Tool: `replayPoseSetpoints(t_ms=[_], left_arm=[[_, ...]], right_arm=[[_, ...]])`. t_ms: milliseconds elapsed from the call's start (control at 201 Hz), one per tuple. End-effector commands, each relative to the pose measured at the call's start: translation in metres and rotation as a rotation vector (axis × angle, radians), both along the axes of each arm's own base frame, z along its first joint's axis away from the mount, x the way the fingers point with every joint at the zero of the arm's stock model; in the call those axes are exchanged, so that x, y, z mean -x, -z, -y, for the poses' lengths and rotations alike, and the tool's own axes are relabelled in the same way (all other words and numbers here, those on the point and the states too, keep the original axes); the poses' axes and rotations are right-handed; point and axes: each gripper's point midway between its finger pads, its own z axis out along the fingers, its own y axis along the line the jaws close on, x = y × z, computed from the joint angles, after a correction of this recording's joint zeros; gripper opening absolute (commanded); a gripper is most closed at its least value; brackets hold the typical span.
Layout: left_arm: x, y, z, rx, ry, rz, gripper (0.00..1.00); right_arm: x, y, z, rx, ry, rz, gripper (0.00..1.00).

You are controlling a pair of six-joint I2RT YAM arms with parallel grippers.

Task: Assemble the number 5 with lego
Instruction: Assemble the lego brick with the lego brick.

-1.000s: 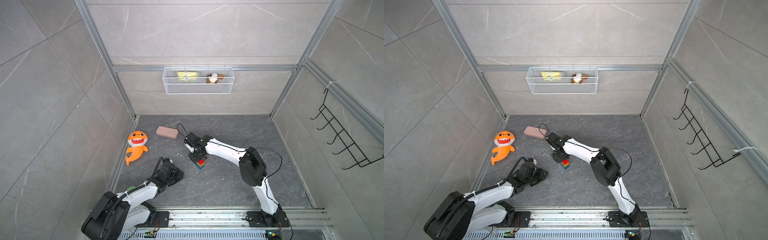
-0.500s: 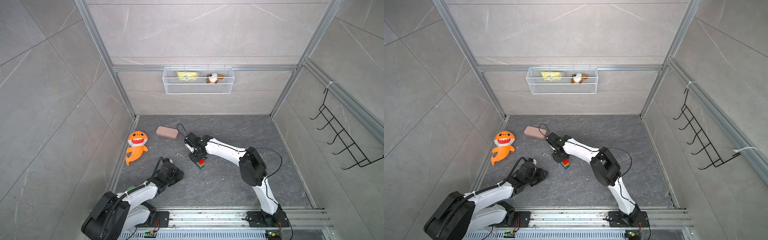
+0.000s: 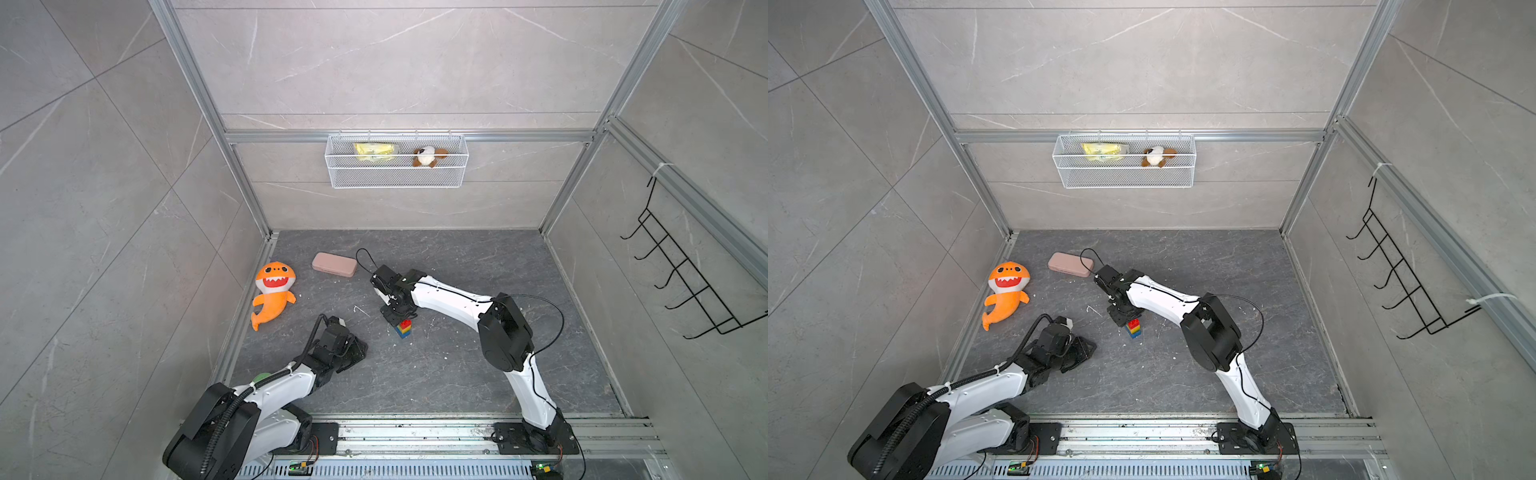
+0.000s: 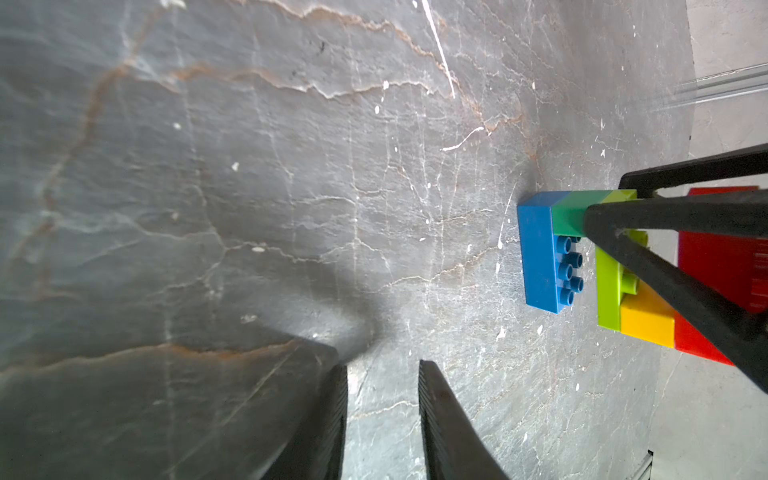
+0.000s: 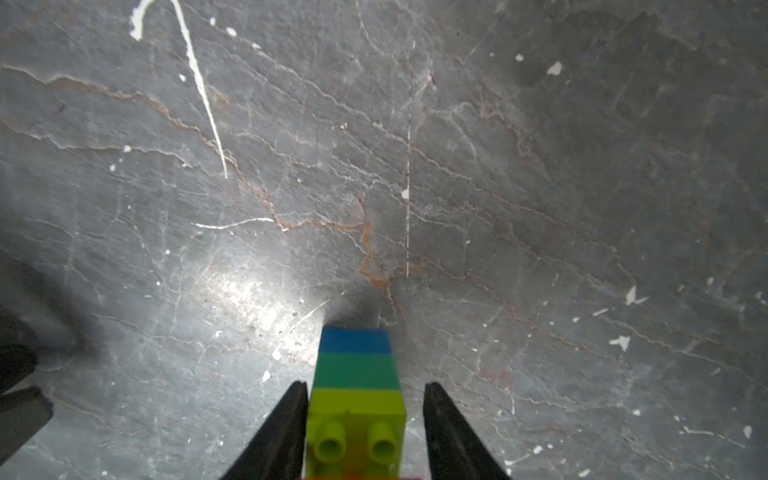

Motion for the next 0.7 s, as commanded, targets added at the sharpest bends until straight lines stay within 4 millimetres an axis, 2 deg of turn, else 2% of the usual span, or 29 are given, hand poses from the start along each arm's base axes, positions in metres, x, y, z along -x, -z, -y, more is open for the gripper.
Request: replayPoseSetpoints(t_ms=[0,423,697], left_arm=[[0.007,0.010,-0.005,-0.008,-0.016,-0.041,0.34],[0.007,0.007,-0.003,0.000,-0.010,-0.038,0.34],[0.008,0.007,0.000,0.000,0.015,-0.050,0.36]], right_arm=[[0.000,-0.010,0.005,0.005,0.018,0.012,0.52],[-0.002,-0.037,0.008,-0.024,0.027,0.059,0.58],[0.001,-0.067,0.016,-0.069,0.048,0.111,0.58]])
